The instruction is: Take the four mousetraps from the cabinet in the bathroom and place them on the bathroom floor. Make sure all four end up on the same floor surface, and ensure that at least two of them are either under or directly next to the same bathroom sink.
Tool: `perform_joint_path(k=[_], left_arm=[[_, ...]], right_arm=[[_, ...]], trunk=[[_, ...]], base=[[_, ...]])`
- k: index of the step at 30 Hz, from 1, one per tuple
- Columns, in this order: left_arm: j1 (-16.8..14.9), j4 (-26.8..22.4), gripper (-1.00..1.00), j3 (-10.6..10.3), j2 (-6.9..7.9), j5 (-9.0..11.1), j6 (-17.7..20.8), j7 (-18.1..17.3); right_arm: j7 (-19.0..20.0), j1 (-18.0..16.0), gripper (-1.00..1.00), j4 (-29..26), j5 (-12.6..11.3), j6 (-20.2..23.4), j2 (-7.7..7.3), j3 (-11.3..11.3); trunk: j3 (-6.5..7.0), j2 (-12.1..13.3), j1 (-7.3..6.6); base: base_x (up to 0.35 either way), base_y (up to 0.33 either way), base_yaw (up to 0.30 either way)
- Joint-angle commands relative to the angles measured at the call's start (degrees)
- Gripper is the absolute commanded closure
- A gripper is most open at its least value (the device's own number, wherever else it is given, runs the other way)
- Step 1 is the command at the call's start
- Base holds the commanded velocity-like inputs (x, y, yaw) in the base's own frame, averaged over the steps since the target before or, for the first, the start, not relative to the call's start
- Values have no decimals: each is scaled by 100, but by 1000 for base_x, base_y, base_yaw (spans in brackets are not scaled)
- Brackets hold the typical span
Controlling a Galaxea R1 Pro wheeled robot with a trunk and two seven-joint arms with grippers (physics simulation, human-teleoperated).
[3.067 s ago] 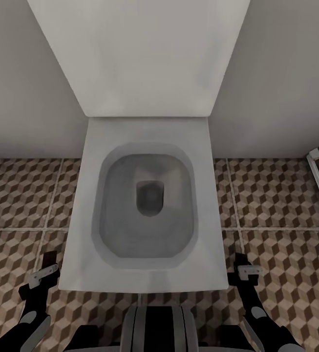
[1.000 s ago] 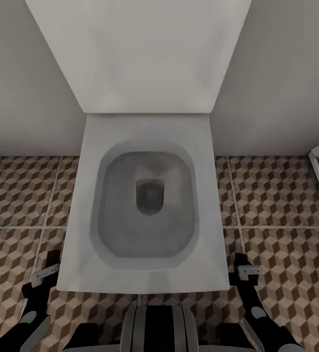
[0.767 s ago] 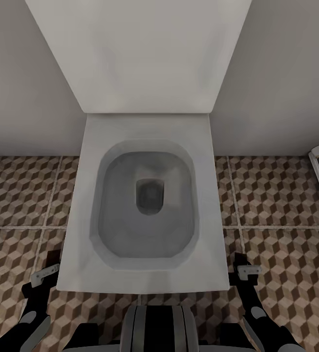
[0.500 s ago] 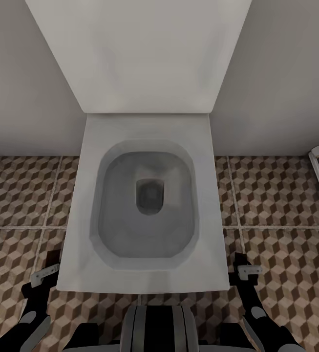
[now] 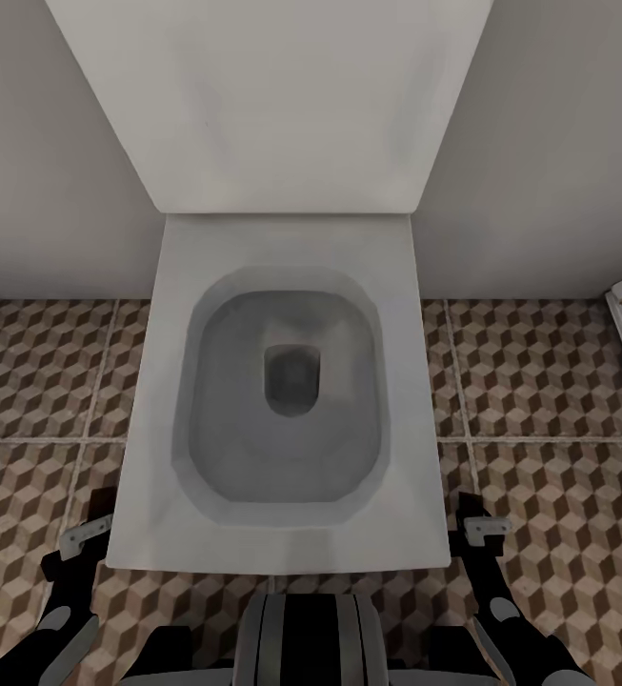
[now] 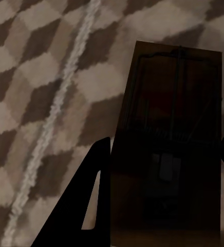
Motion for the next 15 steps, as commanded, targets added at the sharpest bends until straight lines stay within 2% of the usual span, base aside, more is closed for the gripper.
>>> perform_joint_path(k=[1, 15], left_arm=[[-4, -3, 100, -49, 8, 17, -19, 70], [-4, -24, 100, -49, 14, 18, -13, 65]], right_arm=[[-40, -2, 100, 3, 37, -2, -5, 29], [-46, -2, 100, -14, 34, -8, -13, 12]], trunk=[[-3, -1, -1], [-3, -1, -1]], base=[[0, 0, 0], [0, 0, 0]])
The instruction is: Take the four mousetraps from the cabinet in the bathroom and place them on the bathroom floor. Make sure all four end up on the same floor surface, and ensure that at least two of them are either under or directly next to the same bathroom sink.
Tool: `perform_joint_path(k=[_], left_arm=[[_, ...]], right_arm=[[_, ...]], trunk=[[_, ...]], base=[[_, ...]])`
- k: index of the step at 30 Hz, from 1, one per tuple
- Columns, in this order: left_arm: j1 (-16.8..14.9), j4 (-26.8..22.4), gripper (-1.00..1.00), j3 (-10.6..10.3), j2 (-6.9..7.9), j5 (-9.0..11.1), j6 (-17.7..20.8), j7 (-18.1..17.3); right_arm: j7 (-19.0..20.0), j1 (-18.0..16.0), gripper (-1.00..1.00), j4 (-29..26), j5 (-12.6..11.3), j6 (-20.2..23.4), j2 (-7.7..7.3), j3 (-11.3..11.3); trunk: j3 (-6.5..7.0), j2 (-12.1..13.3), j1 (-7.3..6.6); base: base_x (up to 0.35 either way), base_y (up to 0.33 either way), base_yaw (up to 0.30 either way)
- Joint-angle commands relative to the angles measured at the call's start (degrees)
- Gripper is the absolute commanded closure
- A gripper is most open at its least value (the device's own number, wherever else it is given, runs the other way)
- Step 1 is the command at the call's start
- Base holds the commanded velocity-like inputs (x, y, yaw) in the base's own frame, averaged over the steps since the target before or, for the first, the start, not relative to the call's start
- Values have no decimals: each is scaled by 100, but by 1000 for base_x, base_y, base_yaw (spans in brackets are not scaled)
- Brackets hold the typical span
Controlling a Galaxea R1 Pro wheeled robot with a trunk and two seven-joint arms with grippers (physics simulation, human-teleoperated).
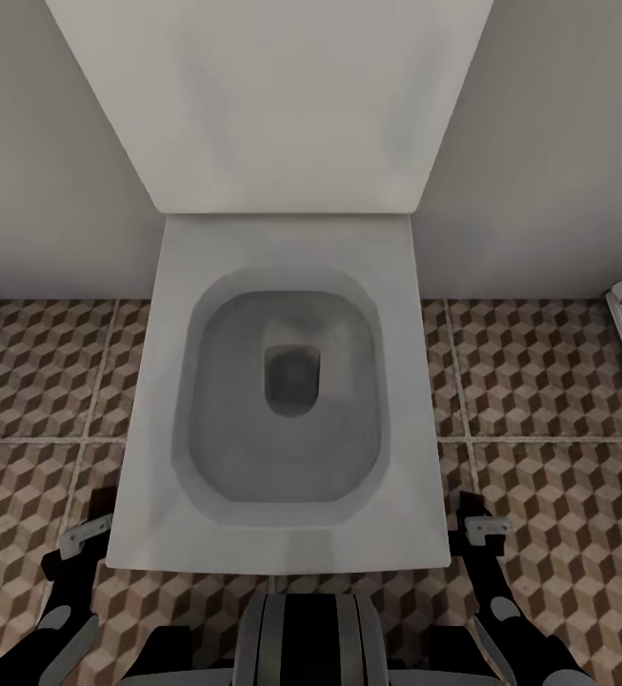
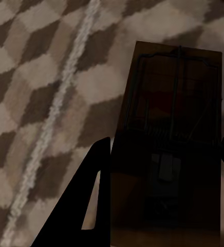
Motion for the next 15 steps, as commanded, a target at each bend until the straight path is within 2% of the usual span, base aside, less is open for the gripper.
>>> perform_joint_path(k=[1, 8, 11, 15], left_arm=[[-4, -25, 100, -49, 10, 15, -17, 71], [-4, -69, 100, -41, 25, 12, -9, 64], [-4, -70, 100, -11, 96, 15, -8, 54], [-4, -70, 100, 138, 186, 17, -8, 33]], right_arm=[[-41, -2, 100, 2, 36, -4, -5, 28], [-42, -2, 100, -2, 36, -6, -5, 27], [-43, -2, 100, -3, 36, -6, -5, 27], [-43, -2, 100, -3, 36, -4, -5, 27]], trunk=[[-3, -1, -1], [-3, -1, -1], [-3, -1, -1], [-3, -1, -1]], base=[[0, 0, 0], [0, 0, 0], [0, 0, 0], [0, 0, 0]])
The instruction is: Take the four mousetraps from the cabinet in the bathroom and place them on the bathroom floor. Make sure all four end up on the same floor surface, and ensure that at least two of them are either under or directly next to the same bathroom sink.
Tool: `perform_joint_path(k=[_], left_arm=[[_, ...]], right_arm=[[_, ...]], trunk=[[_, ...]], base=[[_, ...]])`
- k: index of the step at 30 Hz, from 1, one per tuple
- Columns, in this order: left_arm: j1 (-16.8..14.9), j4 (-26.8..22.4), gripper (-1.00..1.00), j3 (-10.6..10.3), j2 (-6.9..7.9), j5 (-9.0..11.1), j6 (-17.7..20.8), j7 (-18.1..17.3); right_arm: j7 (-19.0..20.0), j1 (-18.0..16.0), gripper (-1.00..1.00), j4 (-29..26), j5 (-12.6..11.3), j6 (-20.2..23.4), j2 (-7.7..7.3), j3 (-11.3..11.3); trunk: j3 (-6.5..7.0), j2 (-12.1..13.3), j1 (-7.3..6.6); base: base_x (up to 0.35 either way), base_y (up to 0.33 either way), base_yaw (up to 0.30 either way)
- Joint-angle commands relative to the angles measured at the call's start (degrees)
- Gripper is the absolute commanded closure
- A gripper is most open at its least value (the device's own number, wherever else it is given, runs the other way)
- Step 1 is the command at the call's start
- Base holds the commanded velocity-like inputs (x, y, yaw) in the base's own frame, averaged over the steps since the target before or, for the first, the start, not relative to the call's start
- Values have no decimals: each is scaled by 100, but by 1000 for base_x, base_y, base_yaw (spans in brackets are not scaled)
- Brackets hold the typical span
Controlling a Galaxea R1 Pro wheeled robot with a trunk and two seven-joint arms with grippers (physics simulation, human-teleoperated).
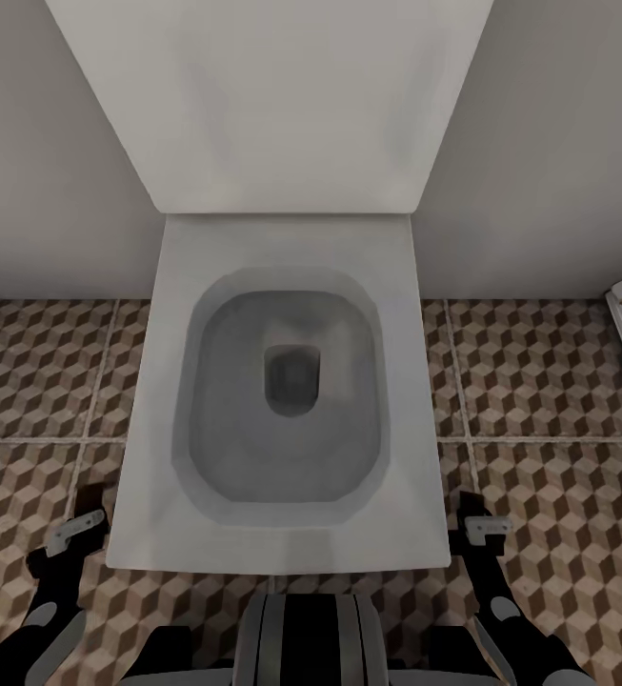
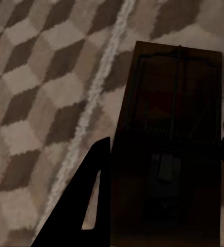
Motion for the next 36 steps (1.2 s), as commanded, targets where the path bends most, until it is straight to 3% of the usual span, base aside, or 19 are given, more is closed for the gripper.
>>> perform_joint_path(k=[1, 36], left_arm=[[-4, -3, 100, -18, 16, 17, -20, 69], [-4, 10, 100, 28, -6, 11, 30, 38]], right_arm=[[-39, -2, 100, 4, 36, -3, -5, 28], [-43, -2, 100, 4, 36, -9, -5, 28]], trunk=[[-3, -1, -1], [-3, -1, -1]], base=[[0, 0, 0], [0, 0, 0]])
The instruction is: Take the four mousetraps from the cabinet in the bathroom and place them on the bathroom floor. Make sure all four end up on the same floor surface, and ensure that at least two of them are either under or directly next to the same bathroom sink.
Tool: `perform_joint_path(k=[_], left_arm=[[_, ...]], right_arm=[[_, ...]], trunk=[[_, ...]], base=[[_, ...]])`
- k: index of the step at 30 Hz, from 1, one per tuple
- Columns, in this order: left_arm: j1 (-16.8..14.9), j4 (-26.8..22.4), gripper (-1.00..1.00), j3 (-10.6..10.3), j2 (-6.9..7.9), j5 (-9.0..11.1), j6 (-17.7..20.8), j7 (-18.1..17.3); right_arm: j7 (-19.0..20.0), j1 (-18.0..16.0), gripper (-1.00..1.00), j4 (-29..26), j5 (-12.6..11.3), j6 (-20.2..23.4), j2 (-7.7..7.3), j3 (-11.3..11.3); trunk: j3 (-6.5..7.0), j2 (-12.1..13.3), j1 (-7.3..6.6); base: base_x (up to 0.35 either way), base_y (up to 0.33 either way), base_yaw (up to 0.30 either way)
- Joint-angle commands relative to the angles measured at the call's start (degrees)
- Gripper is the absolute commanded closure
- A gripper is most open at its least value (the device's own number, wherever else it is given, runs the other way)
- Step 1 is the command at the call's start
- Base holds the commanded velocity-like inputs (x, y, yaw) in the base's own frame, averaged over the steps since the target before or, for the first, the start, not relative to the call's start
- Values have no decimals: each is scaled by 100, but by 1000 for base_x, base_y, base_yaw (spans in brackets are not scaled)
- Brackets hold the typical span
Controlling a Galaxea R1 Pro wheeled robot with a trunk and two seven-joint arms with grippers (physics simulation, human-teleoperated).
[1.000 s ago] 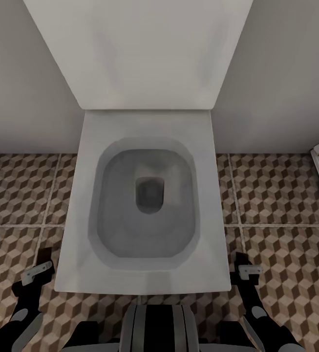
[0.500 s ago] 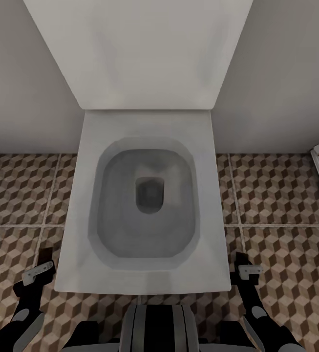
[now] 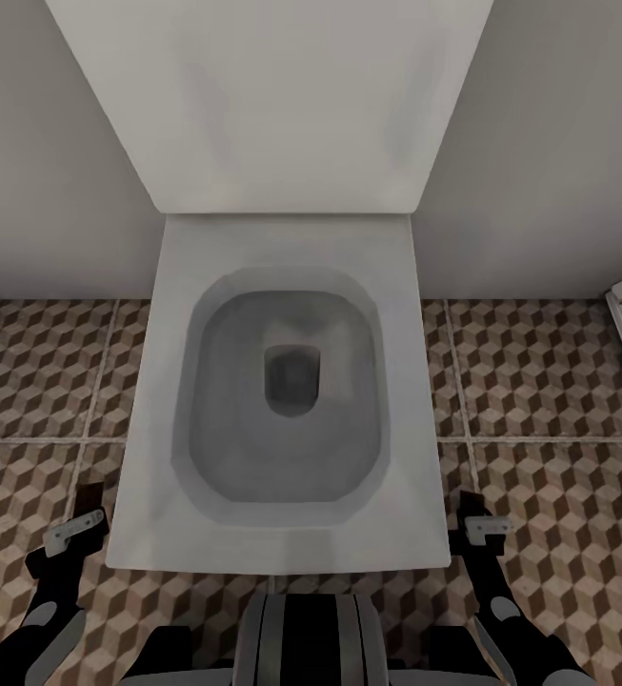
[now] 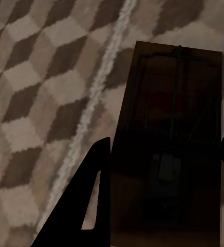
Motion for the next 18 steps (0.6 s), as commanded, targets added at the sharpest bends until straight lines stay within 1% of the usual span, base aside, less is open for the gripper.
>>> perform_joint_path(k=[1, 7, 10, 11, 13, 16, 18], left_arm=[[-4, -4, 100, -50, 11, 16, -16, 71], [-46, -3, 100, -50, 26, 11, 1, 46], [-77, 16, 100, -50, 29, 1, 29, -134], [-84, 22, 100, -46, 31, 3, 122, -277], [-90, 23, 100, -38, 35, 6, 270, -397], [-94, 15, 100, -18, 40, 11, 302, -436], [-93, 12, 100, 56, 33, 13, 311, -447]], right_arm=[[-38, -2, 100, 6, 36, -19, -5, 28], [-36, -2, 100, 12, 36, -144, -5, 28], [-36, -2, 100, 13, 36, -158, -5, 28], [-36, -2, 100, 13, 36, -162, -5, 28], [-36, -2, 100, 13, 36, -164, -6, 28], [-37, -2, 100, 13, 36, -165, -5, 28], [-37, -2, 100, 13, 36, -166, -5, 28]], trunk=[[-3, -1, -1], [-3, -1, -1], [-3, -1, -1], [-3, -1, -1], [-3, -1, -1], [-3, -1, -1], [-3, -1, -1]], base=[[0, 0, 0], [0, 0, 0], [0, 0, 0], [0, 0, 0], [0, 0, 0], [0, 0, 0], [0, 0, 0]])
